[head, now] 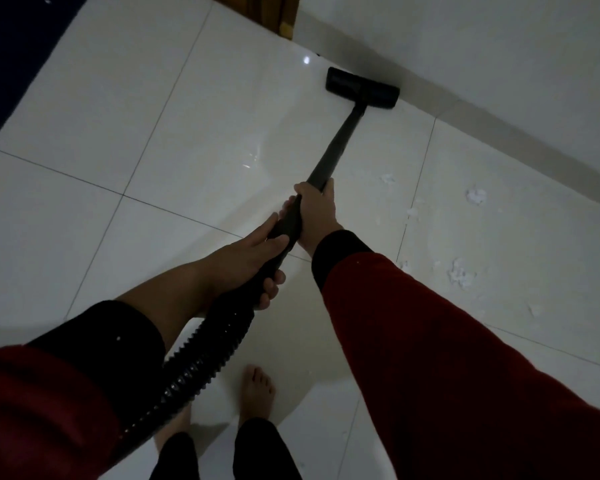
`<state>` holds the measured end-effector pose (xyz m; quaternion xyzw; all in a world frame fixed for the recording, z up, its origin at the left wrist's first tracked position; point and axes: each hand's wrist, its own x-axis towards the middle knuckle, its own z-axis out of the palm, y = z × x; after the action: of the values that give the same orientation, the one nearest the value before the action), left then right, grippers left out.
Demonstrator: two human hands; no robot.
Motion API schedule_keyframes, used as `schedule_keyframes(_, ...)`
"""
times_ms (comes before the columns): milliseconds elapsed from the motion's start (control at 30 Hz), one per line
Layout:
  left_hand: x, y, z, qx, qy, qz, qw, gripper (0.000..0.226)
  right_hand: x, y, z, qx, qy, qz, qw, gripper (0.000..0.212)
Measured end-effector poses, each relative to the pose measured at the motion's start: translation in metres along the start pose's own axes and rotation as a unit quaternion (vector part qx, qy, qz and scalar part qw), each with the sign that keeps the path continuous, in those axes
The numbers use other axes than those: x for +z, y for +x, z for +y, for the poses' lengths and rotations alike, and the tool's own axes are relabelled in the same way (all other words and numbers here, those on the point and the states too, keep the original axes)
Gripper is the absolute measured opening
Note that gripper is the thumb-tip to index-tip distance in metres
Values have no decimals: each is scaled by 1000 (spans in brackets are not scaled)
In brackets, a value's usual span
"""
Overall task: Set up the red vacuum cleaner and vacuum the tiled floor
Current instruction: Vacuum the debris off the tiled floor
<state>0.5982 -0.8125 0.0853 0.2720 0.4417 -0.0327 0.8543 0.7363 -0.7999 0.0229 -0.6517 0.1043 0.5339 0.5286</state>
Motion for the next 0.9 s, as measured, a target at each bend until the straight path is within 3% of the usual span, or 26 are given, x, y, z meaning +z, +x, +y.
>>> schedule_keyframes(467,45,27,15,-25,-8,-23,999,54,-44,3,-37,-4,-11,52,999,70)
schedule_keyframes(900,55,-8,-18,-57,-5,-28,998,51,-64,-41,-13,21,2,66,998,75)
